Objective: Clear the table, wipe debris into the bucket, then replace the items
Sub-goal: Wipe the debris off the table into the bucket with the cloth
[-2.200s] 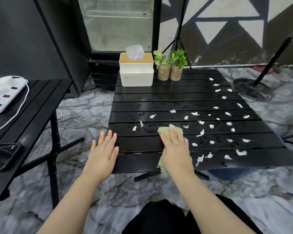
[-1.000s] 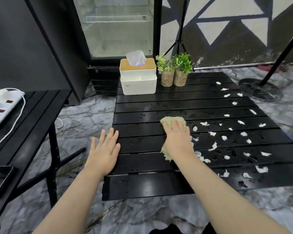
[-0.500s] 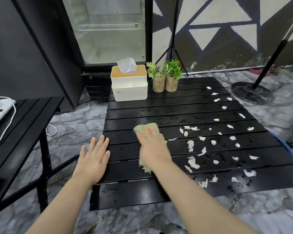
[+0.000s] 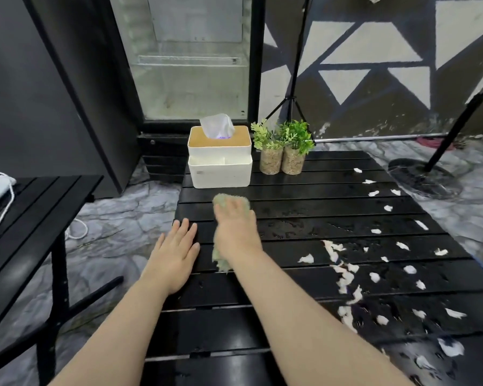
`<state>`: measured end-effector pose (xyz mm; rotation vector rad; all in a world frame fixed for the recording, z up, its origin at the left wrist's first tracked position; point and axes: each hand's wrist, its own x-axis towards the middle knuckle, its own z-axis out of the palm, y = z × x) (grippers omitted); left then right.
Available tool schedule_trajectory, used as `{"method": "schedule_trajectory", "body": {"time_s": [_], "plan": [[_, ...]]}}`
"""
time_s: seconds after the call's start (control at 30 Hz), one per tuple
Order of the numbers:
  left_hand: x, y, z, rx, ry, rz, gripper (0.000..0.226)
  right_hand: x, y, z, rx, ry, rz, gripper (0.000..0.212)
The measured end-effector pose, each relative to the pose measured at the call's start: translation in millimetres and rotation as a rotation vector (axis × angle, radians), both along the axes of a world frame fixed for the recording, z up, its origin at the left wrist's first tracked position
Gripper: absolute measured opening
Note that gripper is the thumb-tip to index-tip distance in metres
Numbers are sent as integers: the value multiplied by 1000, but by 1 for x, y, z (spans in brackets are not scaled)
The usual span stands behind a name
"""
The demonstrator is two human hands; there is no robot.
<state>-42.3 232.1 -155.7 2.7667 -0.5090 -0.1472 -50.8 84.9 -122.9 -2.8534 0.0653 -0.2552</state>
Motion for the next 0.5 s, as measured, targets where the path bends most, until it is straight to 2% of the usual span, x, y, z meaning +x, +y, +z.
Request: {"method": "schedule_trajectory", "body": {"time_s": [0.07, 0.17, 0.4, 0.5], "plan": [[0, 2, -5, -55, -12, 1, 51, 10, 14, -17, -58, 91, 19, 57], [2, 3, -6, -66, -17, -1, 51, 6, -4, -34, -56, 82, -1, 54], [1, 3, -7, -52, -13, 2, 51, -32, -141, -20, -115, 45, -325, 61], [1, 2, -8, -79, -10, 4, 51, -27, -147, -2, 138, 0, -422, 58]]}}
